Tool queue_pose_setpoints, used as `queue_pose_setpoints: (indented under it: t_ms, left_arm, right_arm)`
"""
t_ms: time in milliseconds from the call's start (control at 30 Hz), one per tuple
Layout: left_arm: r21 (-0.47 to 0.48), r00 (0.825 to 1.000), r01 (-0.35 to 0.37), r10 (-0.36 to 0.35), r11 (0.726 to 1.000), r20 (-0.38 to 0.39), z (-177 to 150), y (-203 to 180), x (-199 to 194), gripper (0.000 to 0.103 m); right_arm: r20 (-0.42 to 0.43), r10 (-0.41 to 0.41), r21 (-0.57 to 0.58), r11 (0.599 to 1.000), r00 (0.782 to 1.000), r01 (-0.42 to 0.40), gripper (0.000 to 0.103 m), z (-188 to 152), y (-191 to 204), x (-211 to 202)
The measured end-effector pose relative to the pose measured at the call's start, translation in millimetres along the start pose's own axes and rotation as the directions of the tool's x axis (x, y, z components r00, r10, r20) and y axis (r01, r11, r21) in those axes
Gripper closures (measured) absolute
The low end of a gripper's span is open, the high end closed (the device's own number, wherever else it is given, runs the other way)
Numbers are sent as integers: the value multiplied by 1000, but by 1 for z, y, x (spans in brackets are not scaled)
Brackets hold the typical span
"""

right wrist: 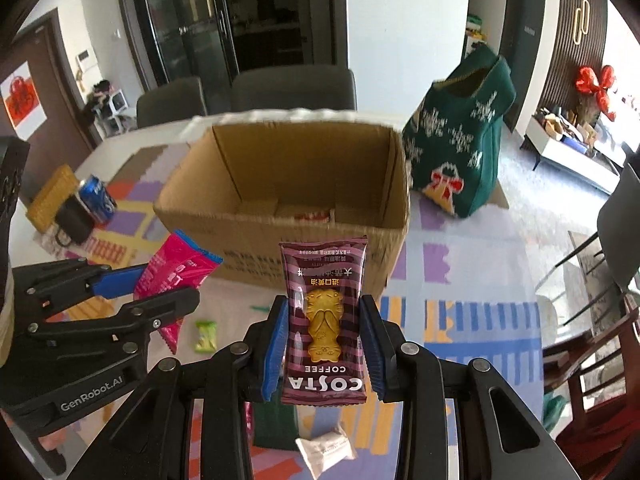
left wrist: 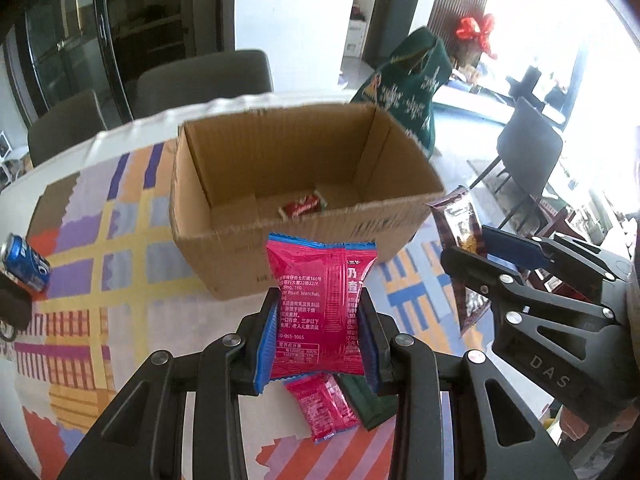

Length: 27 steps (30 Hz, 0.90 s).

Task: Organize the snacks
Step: 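Lift both snacks over the cardboard box and lower them inside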

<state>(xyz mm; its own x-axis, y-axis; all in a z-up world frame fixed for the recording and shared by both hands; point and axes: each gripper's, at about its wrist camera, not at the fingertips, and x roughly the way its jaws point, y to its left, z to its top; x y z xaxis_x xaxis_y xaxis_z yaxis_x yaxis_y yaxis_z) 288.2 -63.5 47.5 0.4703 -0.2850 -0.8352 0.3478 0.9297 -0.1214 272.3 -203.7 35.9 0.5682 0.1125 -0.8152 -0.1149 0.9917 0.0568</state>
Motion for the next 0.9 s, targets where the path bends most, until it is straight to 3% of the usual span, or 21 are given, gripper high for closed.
queue_pose_setpoints:
  t_ms: [500, 900]
  left_arm:
    - [-17, 994, -19, 20, 1000, 106, 47, 13, -28, 68]
    - [-45, 993, -31, 36, 998, 112, 77, 37, -2, 68]
  right_arm:
    - [125, 19, -1, 1000, 992, -19, 67, 52, 5, -25]
    - [151, 37, 1, 999, 988, -37, 67, 88, 5, 2]
